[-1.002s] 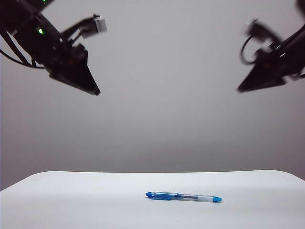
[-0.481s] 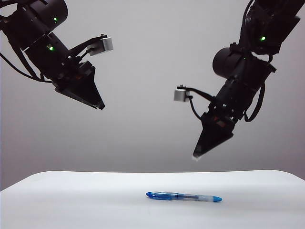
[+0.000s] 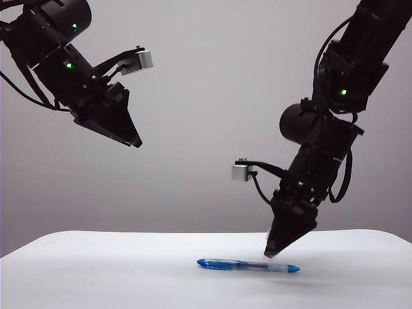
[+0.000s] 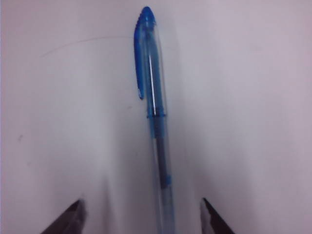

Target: Pick up the pen and remove the cap.

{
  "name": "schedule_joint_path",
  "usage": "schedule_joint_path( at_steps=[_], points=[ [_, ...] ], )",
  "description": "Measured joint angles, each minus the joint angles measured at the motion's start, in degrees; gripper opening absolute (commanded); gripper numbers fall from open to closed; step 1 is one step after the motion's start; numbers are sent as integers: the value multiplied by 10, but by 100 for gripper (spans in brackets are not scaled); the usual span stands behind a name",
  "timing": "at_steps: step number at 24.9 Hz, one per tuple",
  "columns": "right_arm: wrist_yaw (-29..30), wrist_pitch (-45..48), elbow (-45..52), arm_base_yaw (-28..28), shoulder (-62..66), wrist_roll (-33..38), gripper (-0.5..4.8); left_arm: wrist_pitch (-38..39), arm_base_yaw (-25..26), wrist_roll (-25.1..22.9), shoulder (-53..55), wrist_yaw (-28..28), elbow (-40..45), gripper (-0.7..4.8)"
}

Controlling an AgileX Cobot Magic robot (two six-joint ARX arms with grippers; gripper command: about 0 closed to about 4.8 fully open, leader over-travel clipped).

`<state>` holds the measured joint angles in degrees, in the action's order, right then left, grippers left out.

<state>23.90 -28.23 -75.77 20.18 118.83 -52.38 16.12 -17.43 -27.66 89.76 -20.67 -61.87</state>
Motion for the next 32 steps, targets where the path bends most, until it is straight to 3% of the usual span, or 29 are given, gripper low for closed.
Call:
schedule_joint_path(
  at_steps=[2,13,14,16,18,22,25,27,30,32],
  points=[
    [-3,14,0,5,7,0,268,0,0,0,0,0,0,157],
    [-29,43,0,16,24,28,249,0,0,2,0,-2,0,157],
    [-29,45,0,16,26,29,190,0,0,3,0,-2,0,157],
    [-29,46,0,16,33,35,159,0,0,3,0,-2,0,157],
    [-29,42,0,16,38,44,57,0,0,4,0,-2,0,157],
    [-28,38,0,16,41,48,20,0,0,5,0,-2,0,157],
    [-32,37,-7,16,41,80,21,0,0,5,4,-2,0,160],
    [-33,28,-28,16,36,113,21,-9,0,21,3,-2,0,240],
    [-32,7,-68,16,-2,143,22,-37,0,64,3,-3,0,413],
    [-9,-17,-100,15,-41,160,22,-67,3,104,0,-17,0,413]
  ],
)
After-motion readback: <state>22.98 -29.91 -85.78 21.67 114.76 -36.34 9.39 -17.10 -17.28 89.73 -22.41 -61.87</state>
